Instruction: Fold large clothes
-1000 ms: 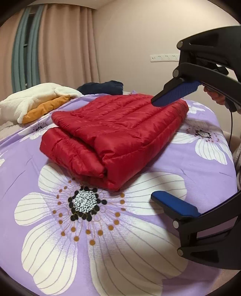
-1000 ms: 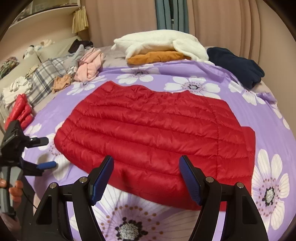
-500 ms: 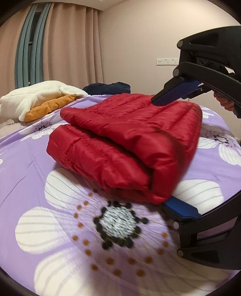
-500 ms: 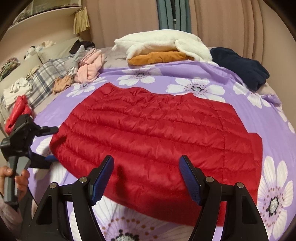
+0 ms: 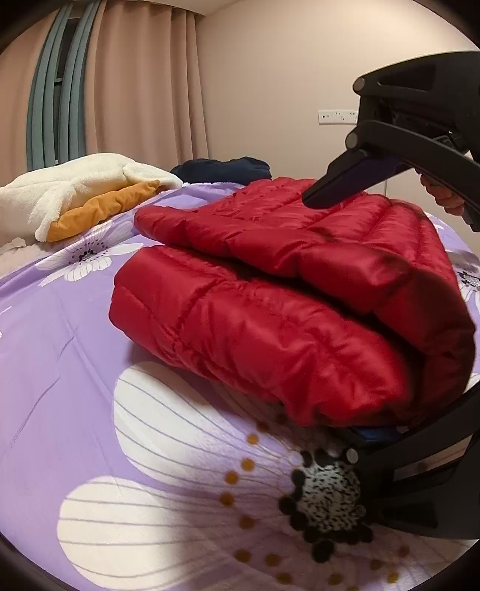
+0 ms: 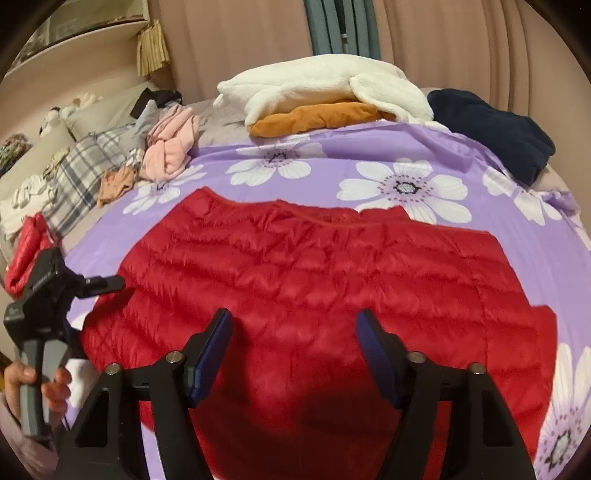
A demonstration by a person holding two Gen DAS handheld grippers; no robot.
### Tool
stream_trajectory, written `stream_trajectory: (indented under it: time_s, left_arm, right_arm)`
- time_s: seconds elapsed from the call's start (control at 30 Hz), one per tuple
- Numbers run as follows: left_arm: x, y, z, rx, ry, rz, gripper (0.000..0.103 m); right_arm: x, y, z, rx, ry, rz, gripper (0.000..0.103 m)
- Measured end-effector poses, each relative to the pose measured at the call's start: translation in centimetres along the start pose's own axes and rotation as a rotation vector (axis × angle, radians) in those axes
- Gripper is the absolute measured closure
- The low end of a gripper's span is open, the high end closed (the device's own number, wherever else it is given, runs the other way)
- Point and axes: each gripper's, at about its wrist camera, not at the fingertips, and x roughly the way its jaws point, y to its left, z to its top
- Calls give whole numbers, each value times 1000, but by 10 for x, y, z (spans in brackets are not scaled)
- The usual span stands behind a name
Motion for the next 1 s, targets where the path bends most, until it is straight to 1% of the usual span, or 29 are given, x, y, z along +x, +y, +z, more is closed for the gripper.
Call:
stream_trajectory:
  time_s: [0.03,0.07,0.1,0.13,0.17,0.2,0.33,0.47,0.5,0.57,0.6,0.8,1.0]
  left_arm:
    - [1,-1,0,4,4,14,7]
    - [2,-2,0,9,4,25,8]
    - [3,-4,-1,22,1,45,11]
    - [3,-6,-2,34,0,62,14]
    - [3,-7,-3,46,-1,80,21]
    - [2,-7,-3,55,-3,99,25]
    - [1,-9,-6,74,-17,139,33]
    - [-3,-29,-11,160,-53,184,47]
    - [-4,-37,-13,194,-65,192,51]
    - [-8,-55,-18,271,-88,211,55]
    - [-10,-69,-23,327,-104,228,57]
    - [-8,-139,-54,597,-160,276,57]
    - [13,-201,-100,852,-163,278,57]
  right_arm:
    - [3,1,2,-10,2,-11,51]
    - [7,1,3,-19,7,-17,55]
    - [10,1,4,-25,13,-19,61]
    - [14,1,4,-29,23,-24,62]
    - [18,2,5,-36,33,-30,63]
    - [20,2,5,-40,36,-31,64]
    - [30,6,2,-77,62,-47,64]
    - [39,1,0,-65,85,-42,64]
    - [40,0,-1,-60,87,-40,64]
    - [41,-3,-2,-43,90,-32,64]
    - [42,-4,-2,-37,90,-28,64]
    - [42,-11,-5,19,71,1,64]
    - [40,-25,-9,111,36,57,64]
